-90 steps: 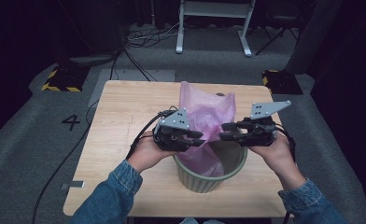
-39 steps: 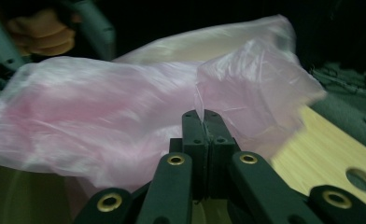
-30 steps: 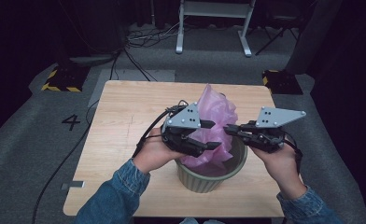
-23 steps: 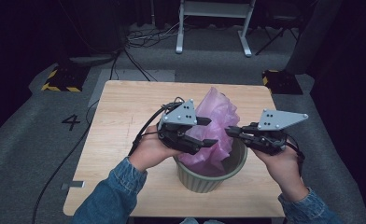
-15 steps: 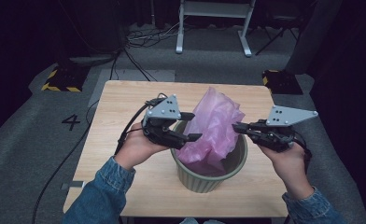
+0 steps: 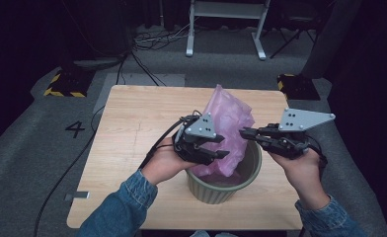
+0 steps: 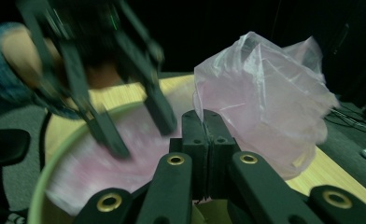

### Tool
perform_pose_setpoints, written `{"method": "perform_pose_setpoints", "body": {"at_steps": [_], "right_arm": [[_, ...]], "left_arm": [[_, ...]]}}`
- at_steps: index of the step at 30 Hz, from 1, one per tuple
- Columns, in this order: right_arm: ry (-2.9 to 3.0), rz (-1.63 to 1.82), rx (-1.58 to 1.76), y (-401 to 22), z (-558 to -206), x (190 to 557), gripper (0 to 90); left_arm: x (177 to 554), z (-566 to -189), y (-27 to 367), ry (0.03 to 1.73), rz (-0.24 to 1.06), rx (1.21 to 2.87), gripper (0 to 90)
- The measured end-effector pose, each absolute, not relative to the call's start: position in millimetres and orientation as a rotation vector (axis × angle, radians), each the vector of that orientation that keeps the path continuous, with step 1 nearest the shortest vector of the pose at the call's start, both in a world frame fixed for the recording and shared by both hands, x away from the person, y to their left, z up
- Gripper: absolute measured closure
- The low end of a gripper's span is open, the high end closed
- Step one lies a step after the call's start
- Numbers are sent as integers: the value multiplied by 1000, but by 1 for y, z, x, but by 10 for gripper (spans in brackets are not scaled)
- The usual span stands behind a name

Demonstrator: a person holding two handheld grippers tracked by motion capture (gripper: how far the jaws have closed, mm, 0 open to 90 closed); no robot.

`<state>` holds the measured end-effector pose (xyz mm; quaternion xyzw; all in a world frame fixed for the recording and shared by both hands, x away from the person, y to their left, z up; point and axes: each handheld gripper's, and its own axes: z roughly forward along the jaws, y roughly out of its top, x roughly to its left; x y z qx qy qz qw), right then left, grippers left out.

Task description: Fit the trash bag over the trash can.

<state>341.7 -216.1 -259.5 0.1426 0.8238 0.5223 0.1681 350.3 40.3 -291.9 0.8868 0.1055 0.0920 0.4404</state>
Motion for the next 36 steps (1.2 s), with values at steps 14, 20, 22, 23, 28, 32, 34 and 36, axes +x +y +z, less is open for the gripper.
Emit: {"method": "perform_pose_setpoints", "body": {"at_steps": [14, 20, 22, 23, 28, 32, 34, 36], "right_arm": [[2399, 1509, 394, -206, -266, 342, 889], [2420, 1518, 366, -196, -267, 340, 889], [2427, 1526, 355, -194, -266, 339, 889], [2428, 1529, 353, -193, -265, 338, 889], [2423, 1546, 358, -193, -263, 339, 820], [2382, 1563, 366, -204, -258, 338, 795], [2360, 1570, 380, -211, -255, 338, 783], [2342, 1577, 395, -216, -251, 339, 772]], "left_arm": [[350, -291, 57, 253, 160, 2089, 429], [349, -283, 46, 208, 217, 2088, 474], [350, -286, 42, 208, 241, 2095, 534], [351, -287, 41, 207, 251, 2086, 583], [354, -291, 44, 211, 273, 2077, 861], [355, -294, 49, 222, 273, 2076, 891], [355, -295, 51, 221, 264, 2071, 893], [355, -297, 51, 213, 262, 2078, 894]]}}
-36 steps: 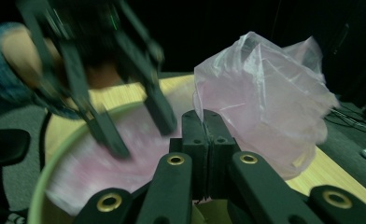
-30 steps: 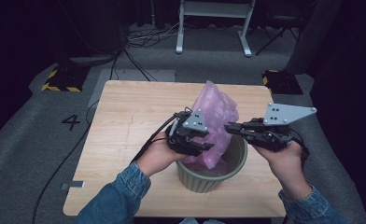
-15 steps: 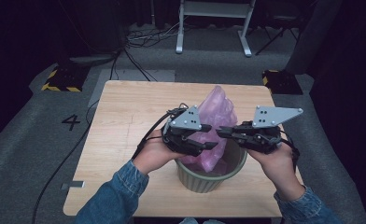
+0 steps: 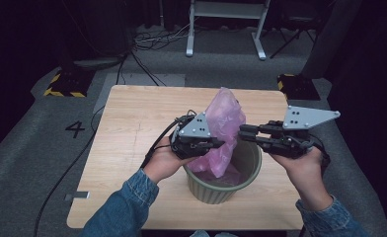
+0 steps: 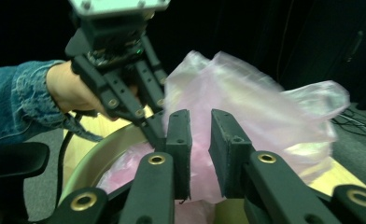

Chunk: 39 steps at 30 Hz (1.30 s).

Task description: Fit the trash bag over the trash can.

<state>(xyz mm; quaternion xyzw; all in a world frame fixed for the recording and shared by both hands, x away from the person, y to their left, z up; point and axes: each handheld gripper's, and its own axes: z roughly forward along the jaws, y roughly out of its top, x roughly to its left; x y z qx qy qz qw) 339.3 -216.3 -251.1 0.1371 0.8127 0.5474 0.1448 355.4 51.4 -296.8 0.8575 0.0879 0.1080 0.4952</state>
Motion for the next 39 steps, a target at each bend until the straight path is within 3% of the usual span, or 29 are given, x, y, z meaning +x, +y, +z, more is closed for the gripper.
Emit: {"method": "perform_pose_setpoints", "body": {"at_steps": [4, 7, 9, 10, 11, 13, 16, 19, 25, 27, 29, 31, 39], "right_arm": [[2312, 1563, 398, -220, -245, 342, 702], [2338, 1565, 386, -217, -244, 348, 599], [2383, 1570, 388, -212, -246, 356, 613], [2398, 1572, 386, -211, -247, 358, 680], [2427, 1570, 379, -210, -249, 361, 750], [2473, 1592, 374, -208, -252, 364, 874], [2483, 1584, 377, -206, -254, 364, 895], [2480, 1575, 372, -204, -254, 361, 897], [2477, 1563, 352, -201, -251, 355, 897], [2478, 1564, 349, -201, -251, 355, 897], [2482, 1564, 348, -201, -251, 354, 897], [2478, 1570, 351, -204, -251, 354, 897], [2449, 1583, 370, -216, -242, 353, 899]], "left_arm": [[354, -300, 49, 201, 254, 2092, 894], [354, -300, 48, 182, 245, 2091, 893], [353, -300, 47, 175, 240, 2091, 892], [353, -300, 47, 174, 242, 2089, 889], [352, -299, 47, 192, 252, 2079, 845], [352, -296, 49, 250, 270, 2064, 566], [351, -291, 54, 259, 263, 2049, 459], [346, -283, 58, 244, 279, 2023, 436], [343, -271, 56, 232, 275, 1981, 472], [343, -271, 56, 234, 275, 1972, 574], [343, -271, 57, 230, 308, 1955, 750], [343, -269, 59, 239, 329, 1940, 870], [338, -263, 66, 194, 366, 1907, 898]]}}
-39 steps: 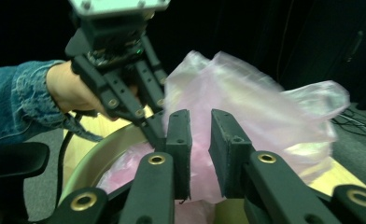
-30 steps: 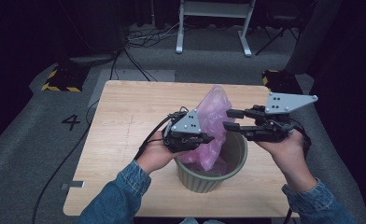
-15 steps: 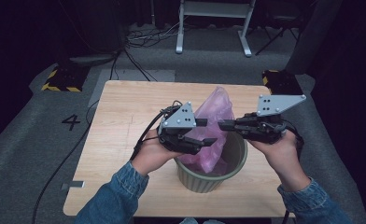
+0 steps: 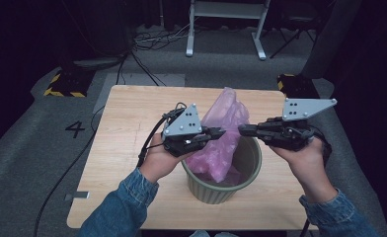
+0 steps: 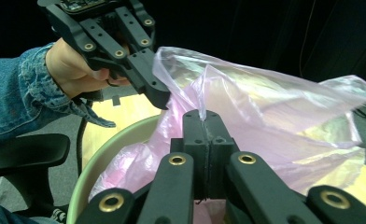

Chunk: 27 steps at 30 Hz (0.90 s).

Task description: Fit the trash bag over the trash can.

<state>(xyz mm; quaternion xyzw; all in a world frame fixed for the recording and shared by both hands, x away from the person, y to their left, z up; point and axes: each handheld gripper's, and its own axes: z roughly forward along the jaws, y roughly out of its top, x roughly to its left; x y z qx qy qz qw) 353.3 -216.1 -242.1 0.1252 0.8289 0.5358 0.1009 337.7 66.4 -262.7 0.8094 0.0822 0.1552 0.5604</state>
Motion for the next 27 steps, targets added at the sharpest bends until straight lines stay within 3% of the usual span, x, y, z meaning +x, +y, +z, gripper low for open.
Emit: {"method": "perform_pose_setpoints", "body": {"at_steps": [7, 27], "right_arm": [[2420, 1573, 405, -228, -238, 354, 899], [2332, 1510, 639, -304, -240, 359, 900]], "left_arm": [[336, -262, 79, 193, 380, 1907, 898], [323, -268, 162, 173, 373, 1824, 897]]}}
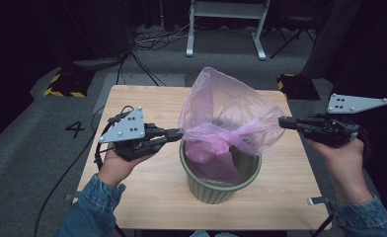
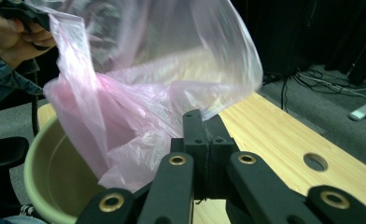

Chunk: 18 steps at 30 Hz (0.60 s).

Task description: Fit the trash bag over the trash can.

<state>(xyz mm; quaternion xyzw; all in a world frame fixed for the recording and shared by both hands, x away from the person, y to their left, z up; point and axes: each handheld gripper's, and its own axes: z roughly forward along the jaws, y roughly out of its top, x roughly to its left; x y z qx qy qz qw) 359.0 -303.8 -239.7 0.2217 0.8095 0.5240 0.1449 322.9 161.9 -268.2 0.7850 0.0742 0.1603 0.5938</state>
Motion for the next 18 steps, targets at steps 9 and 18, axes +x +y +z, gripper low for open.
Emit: {"method": "perform_pose_setpoints", "body": {"at_steps": [9, 18], "right_arm": [[2345, 1463, 701, -323, -247, 356, 899], [2355, 1438, 768, -344, -248, 353, 900]], "left_arm": [[319, -280, 184, 180, 361, 1850, 898], [312, -276, 208, 187, 385, 1844, 897]]}}
